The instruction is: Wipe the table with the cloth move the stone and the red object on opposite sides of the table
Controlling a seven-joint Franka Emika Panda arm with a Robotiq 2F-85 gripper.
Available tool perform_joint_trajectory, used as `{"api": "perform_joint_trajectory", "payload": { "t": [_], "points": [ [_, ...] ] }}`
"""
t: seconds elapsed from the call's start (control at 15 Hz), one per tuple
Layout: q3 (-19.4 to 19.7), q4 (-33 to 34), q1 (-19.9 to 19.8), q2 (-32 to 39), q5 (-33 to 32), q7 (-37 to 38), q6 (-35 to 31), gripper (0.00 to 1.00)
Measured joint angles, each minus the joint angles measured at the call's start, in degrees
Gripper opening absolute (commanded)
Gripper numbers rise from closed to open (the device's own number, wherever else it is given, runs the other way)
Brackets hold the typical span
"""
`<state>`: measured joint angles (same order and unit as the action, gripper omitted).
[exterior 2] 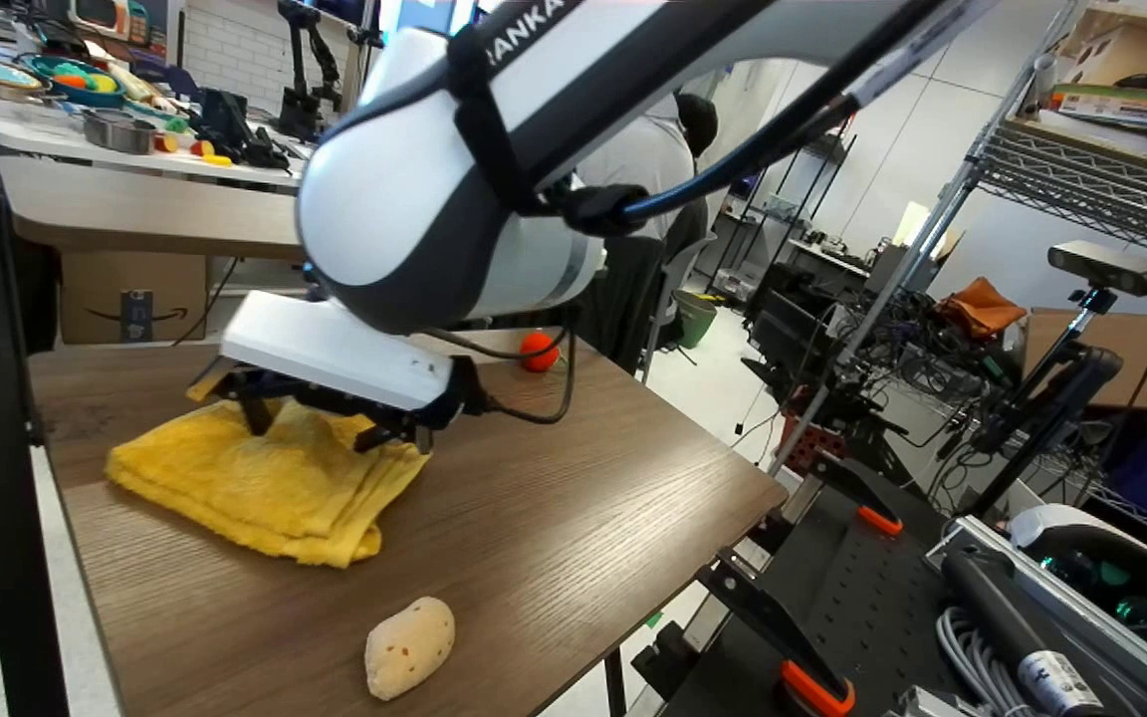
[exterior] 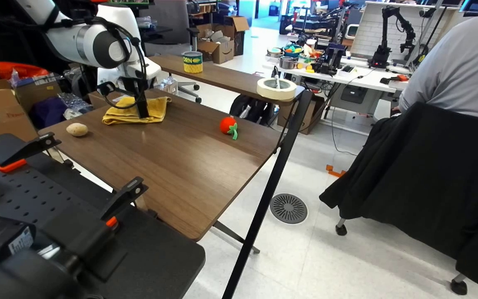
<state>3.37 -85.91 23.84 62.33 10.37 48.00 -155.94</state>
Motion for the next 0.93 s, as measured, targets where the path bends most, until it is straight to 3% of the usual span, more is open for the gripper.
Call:
{"api": "perform_joint_trajectory", "payload": {
  "t": [0.27, 0.53, 0.93],
  "points": [
    [1.10, 5.78, 6.11, 3.11, -0.36, 5.31, 0.77, 1.00],
    [5.92, 9.25, 11.10, 4.93, -2.69, 16.24, 4.79, 1.00],
    [8.62, 13.07, 13.58, 6.63, -7.26, 30.35, 11.32, 1.00]
  ]
}}
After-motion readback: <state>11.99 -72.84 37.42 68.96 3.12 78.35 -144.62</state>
